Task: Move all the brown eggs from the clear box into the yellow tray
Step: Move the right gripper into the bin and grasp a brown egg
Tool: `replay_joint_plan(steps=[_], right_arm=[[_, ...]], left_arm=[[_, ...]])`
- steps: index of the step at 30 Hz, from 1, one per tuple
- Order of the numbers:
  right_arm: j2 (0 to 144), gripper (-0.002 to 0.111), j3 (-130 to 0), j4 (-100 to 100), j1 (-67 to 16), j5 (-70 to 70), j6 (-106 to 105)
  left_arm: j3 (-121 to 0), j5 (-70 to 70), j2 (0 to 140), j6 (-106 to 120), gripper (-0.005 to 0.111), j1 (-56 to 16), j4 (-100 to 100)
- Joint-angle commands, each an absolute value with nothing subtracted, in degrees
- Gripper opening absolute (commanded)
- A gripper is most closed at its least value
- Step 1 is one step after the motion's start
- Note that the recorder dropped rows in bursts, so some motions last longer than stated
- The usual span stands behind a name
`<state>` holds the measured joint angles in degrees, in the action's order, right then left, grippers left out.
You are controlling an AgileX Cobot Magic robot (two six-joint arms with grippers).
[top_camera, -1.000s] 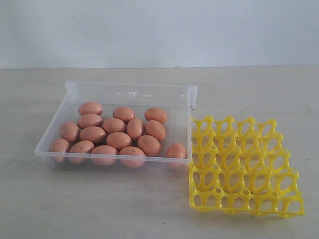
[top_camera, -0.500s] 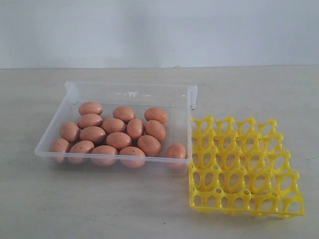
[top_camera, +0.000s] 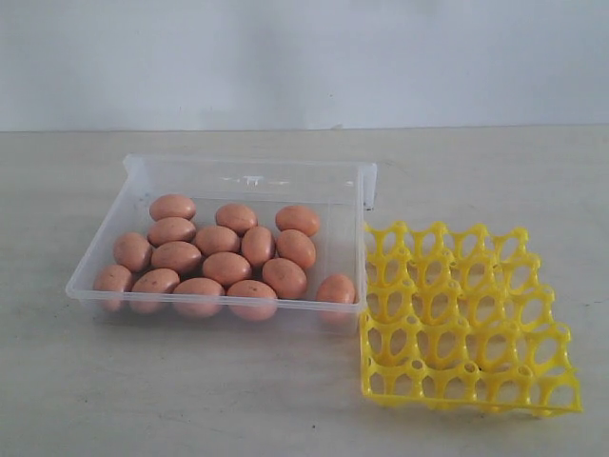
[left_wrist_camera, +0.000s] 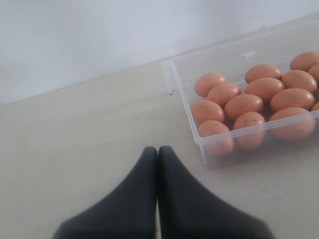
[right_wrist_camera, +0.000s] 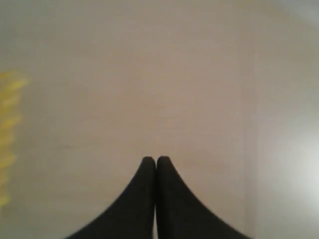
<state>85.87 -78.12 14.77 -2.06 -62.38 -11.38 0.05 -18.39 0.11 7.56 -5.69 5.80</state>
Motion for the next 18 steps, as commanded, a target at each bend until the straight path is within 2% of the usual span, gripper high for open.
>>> replay_joint_plan(steps=[1,5,8,13,15,18], right_arm=[[85.98,0.000,-82.90,-15.32,-4.84,-69.96,-28.04],[89.78,0.000,-90.69,-10.43,-17.03,-69.96,-22.36],[98.61,0.000,-96.65,-10.30,-25.48,-69.96,-21.72],[111.51,0.002,-98.07,-7.46,-32.08,-69.96,-21.80],[114.11,0.008,-98.07,-6.04,-33.45,-69.96,-22.23],[116.92,0.030,-98.07,-5.52,-35.13,-69.96,-22.99]], left_arm=[[0.00,-17.97,0.00,7.58,-0.004,-5.88,5.36],[0.00,-17.97,0.00,7.58,-0.004,-5.88,5.36],[0.00,-17.97,0.00,7.58,-0.004,-5.88,5.36],[0.00,-17.97,0.00,7.58,-0.004,-5.88,5.36],[0.00,-17.97,0.00,7.58,-0.004,-5.88,5.36],[0.00,-17.97,0.00,7.58,-0.004,-5.88,5.36]])
